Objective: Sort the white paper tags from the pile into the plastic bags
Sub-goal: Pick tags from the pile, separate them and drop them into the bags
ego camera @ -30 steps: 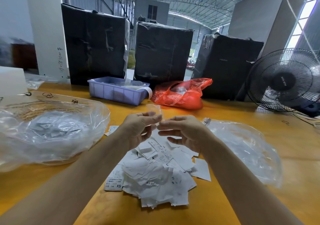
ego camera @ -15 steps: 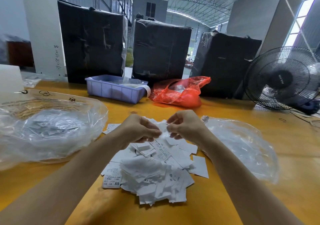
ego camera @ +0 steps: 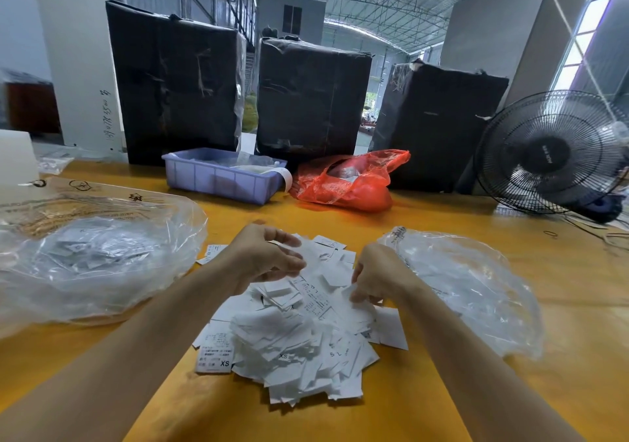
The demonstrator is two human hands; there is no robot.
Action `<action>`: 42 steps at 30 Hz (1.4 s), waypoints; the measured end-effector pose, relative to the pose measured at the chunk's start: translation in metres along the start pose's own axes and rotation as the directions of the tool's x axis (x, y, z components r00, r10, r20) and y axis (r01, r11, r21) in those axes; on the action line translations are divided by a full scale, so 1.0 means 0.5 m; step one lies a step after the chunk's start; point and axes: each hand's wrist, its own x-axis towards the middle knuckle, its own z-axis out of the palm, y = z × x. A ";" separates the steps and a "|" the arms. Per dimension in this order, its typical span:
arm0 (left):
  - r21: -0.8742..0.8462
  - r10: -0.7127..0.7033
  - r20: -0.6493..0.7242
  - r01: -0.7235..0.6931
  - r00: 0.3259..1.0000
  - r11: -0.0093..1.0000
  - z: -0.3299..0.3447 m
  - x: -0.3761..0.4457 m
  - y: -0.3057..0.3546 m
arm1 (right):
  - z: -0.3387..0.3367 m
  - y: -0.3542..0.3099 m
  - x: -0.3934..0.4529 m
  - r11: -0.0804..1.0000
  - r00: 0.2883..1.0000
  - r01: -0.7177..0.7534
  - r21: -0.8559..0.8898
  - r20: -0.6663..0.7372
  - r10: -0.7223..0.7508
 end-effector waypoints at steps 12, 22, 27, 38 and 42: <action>-0.123 0.053 -0.084 -0.063 0.995 0.990 0.001 0.000 0.003 | -0.053 -0.002 -0.002 0.753 0.949 0.314 0.578 -0.222 -0.225; -0.219 0.028 -0.115 -0.053 0.993 0.974 -0.003 0.002 0.007 | -0.057 0.008 -0.011 0.477 0.875 0.426 0.769 -0.216 -0.433; -0.269 0.019 -0.119 -0.050 0.993 0.962 -0.002 0.000 0.010 | -0.057 0.006 -0.008 0.537 0.885 0.427 0.728 -0.214 -0.414; -0.344 0.030 -0.068 -0.052 0.997 0.938 0.005 -0.001 0.015 | -0.055 0.005 -0.005 0.553 0.910 0.396 0.733 -0.230 -0.346; -0.365 0.053 -0.039 -0.063 0.998 0.929 0.007 -0.002 0.016 | -0.054 0.001 -0.009 0.570 0.912 0.390 0.723 -0.218 -0.347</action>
